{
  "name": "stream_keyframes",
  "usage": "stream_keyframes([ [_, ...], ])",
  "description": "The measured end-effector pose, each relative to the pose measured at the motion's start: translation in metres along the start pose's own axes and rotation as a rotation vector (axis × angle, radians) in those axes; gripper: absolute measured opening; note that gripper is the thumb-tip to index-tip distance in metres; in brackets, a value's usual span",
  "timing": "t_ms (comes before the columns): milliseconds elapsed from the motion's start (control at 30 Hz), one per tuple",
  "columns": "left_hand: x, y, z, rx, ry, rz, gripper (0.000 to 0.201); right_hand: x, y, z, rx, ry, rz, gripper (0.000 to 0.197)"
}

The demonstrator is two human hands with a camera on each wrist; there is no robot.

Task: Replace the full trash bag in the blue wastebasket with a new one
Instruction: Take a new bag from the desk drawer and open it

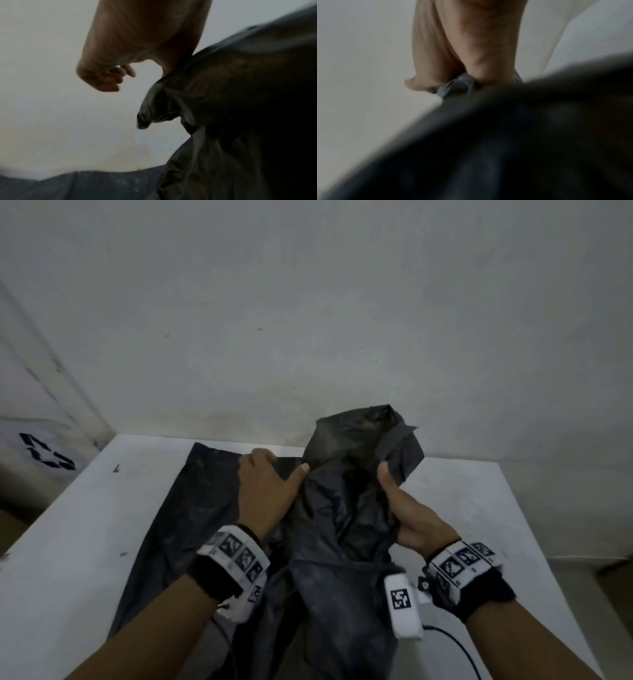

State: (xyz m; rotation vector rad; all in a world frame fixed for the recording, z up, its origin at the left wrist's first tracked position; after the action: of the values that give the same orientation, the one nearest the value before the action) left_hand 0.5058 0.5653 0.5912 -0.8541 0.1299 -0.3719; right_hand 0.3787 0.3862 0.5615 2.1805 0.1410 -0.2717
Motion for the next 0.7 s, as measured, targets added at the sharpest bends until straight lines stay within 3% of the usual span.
stream_keyframes([
  [33, -0.007, -0.016, 0.004, 0.024, -0.028, -0.158, 0.038, 0.005, 0.008, -0.002, 0.035, -0.009, 0.074, 0.074],
  [133, -0.018, -0.043, 0.013, 0.14, 0.046, -0.291, 0.066, 0.016, 0.034, -0.008, 0.088, -0.094, 0.243, 0.066],
  [200, -0.019, -0.056, 0.016, 0.158, 0.22, -0.173, 0.079, 0.021, 0.052, -0.014, 0.093, -0.141, 0.328, 0.073],
  [267, -0.025, -0.065, 0.012, 0.133, 0.513, 0.038, 0.086, 0.027, 0.065, -0.022, 0.069, -0.173, 0.375, 0.084],
  [333, -0.031, -0.068, 0.002, -0.007, 0.778, 0.221, 0.082, 0.033, 0.072, -0.033, 0.045, -0.163, 0.386, 0.09],
  [400, -0.031, -0.07, -0.01, -0.233, 0.909, 0.343, 0.08, 0.039, 0.074, -0.042, 0.044, -0.13, 0.402, 0.091],
  [500, -0.018, -0.067, -0.034, -0.76, 0.899, 0.509, 0.058, 0.043, 0.073, -0.052, 0.089, -0.109, 0.423, 0.084],
  [567, -0.007, -0.062, -0.043, -1.1, 0.761, 0.607, 0.041, 0.043, 0.071, -0.045, 0.174, -0.167, 0.424, 0.087],
  [633, 0.004, -0.058, -0.04, -1.404, 0.636, 0.654, 0.041, 0.038, 0.071, -0.034, 0.272, -0.215, 0.436, 0.088],
  [700, 0.012, -0.05, -0.027, -1.442, 0.518, 0.611, 0.042, 0.03, 0.071, -0.021, 0.366, -0.158, 0.435, 0.077],
])
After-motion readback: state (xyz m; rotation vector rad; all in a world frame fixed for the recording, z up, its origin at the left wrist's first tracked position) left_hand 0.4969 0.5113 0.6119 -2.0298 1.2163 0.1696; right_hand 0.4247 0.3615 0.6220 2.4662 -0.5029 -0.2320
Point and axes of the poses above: each hand's wrist, its own x-axis towards the middle knuckle, its own z-axis out of the back of the hand, y = z × x, the point moved 4 cm from there along x, towards the middle knuckle, and after that the axes turned 8 degrees about y, right-handed, at the moved point
